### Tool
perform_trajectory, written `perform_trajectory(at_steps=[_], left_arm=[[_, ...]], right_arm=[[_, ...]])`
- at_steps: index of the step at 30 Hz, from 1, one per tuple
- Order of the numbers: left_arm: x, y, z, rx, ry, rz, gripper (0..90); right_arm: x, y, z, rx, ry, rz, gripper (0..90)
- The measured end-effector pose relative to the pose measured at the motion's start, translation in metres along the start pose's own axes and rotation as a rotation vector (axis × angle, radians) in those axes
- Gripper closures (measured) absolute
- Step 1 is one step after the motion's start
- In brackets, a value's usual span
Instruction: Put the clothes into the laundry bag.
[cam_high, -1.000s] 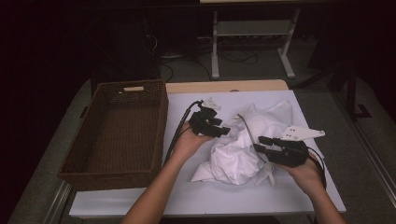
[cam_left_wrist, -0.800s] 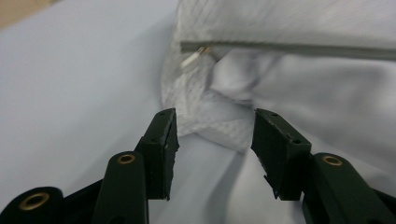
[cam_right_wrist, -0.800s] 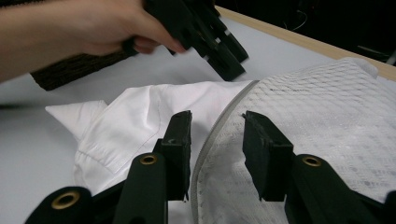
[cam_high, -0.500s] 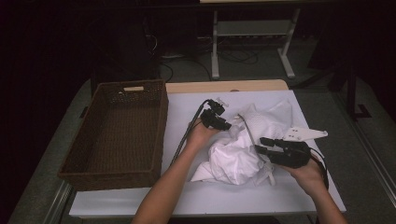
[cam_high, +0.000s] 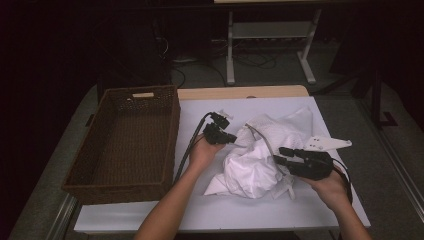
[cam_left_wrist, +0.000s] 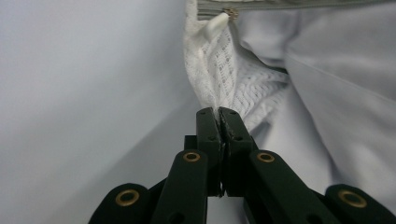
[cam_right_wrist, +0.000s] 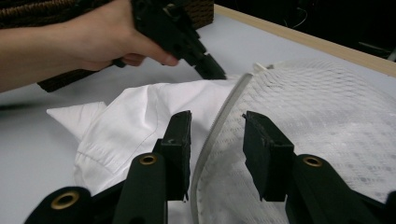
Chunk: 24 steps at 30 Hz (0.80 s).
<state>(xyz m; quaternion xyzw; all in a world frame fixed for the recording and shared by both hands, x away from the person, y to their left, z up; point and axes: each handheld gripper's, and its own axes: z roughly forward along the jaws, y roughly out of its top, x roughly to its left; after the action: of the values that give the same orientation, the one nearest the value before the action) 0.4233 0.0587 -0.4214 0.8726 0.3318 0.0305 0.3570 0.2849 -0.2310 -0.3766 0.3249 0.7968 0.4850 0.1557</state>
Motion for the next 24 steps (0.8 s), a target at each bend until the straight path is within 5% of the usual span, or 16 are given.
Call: perform_trajectory(at_steps=[13,20,24], left_arm=[[-0.026,-0.051,-0.035,0.001,-0.005,-0.032,88.4],[-0.034,-0.068,-0.043,0.000,-0.008,-0.025,87.6],[-0.034,-0.069,-0.048,-0.031,-0.018,-0.024,79.5]], right_arm=[[0.005,0.021,0.022,0.023,0.014,-0.006,62.4],[0.005,0.022,0.036,0.048,-0.009,-0.020,84.1],[0.004,0.025,0.037,0.050,-0.010,-0.034,85.3]])
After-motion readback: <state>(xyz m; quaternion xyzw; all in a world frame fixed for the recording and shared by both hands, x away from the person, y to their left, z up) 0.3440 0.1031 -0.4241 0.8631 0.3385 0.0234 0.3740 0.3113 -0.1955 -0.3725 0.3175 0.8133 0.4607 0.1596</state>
